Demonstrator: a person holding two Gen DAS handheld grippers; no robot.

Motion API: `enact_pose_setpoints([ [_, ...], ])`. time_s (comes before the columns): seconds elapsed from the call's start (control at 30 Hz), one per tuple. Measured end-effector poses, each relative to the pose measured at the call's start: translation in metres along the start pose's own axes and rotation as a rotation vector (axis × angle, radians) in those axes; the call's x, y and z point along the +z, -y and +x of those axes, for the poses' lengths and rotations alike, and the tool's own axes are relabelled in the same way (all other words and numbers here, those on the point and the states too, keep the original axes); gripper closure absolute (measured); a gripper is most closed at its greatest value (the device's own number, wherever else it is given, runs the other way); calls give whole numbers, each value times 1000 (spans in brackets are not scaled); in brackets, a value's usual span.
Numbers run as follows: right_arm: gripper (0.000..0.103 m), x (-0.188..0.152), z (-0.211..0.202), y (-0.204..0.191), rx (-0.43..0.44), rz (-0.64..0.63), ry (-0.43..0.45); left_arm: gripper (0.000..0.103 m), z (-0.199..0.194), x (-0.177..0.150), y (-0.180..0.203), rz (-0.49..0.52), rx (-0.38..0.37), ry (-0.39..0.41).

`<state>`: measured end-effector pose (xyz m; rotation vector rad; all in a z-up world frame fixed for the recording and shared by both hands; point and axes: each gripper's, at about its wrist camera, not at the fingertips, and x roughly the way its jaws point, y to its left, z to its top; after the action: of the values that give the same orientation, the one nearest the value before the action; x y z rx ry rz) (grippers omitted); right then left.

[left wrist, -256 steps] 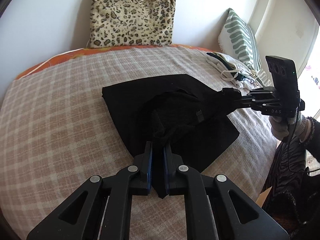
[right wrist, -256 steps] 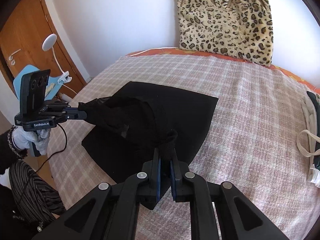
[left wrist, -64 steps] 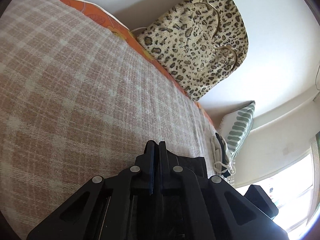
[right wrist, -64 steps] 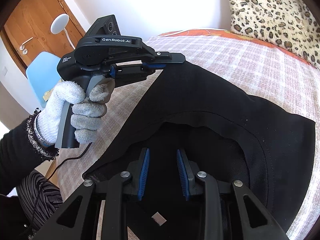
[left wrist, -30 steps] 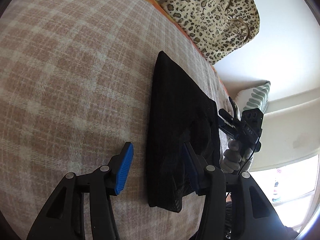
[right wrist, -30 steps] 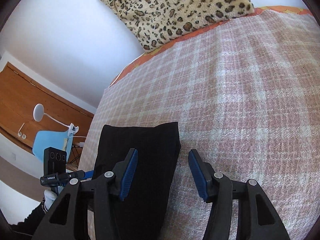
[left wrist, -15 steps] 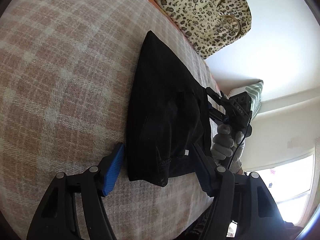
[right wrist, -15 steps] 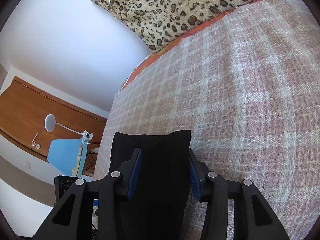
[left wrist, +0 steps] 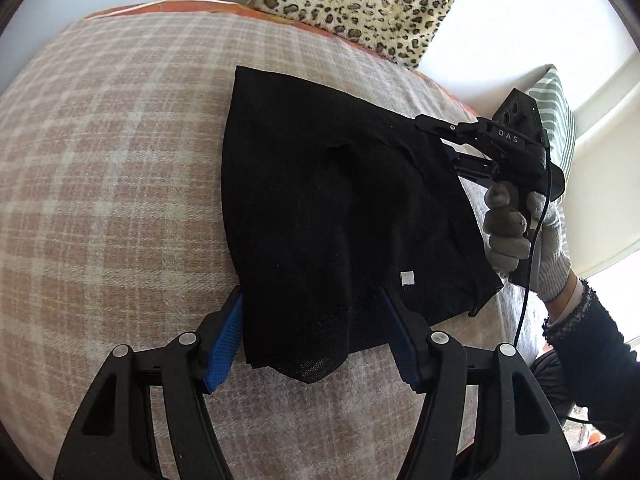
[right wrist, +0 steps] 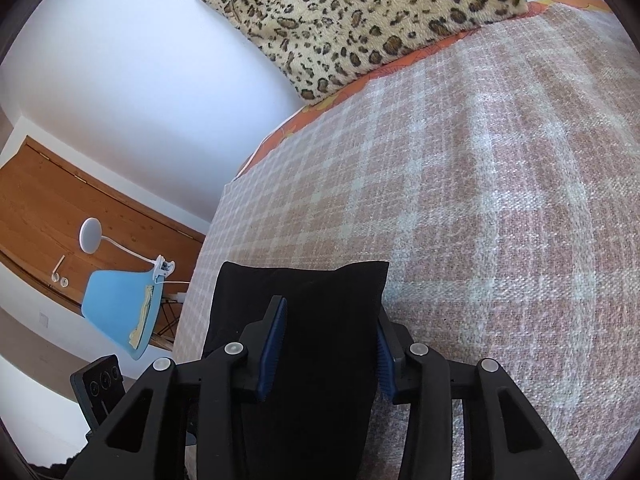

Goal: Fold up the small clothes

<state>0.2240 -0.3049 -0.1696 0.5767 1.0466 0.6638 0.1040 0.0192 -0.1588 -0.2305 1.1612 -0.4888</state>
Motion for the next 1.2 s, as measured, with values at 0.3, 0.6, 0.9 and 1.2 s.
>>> enact_pose_setpoints([
  [0.3, 61, 2, 5, 0, 2, -7, 3, 39, -7, -1, -8, -46, -67, 7],
  [0.6, 66, 3, 6, 5, 29, 9, -25, 40, -11, -4, -42, -308, -292, 21],
  [0.9, 67, -1, 20, -6, 72, -8, -54, 63, -4, -6, -44, -349, -339, 1],
  [1.2, 89, -2, 28, -9, 17, 23, -23, 93, 4, 3, -31, -264, -260, 17],
])
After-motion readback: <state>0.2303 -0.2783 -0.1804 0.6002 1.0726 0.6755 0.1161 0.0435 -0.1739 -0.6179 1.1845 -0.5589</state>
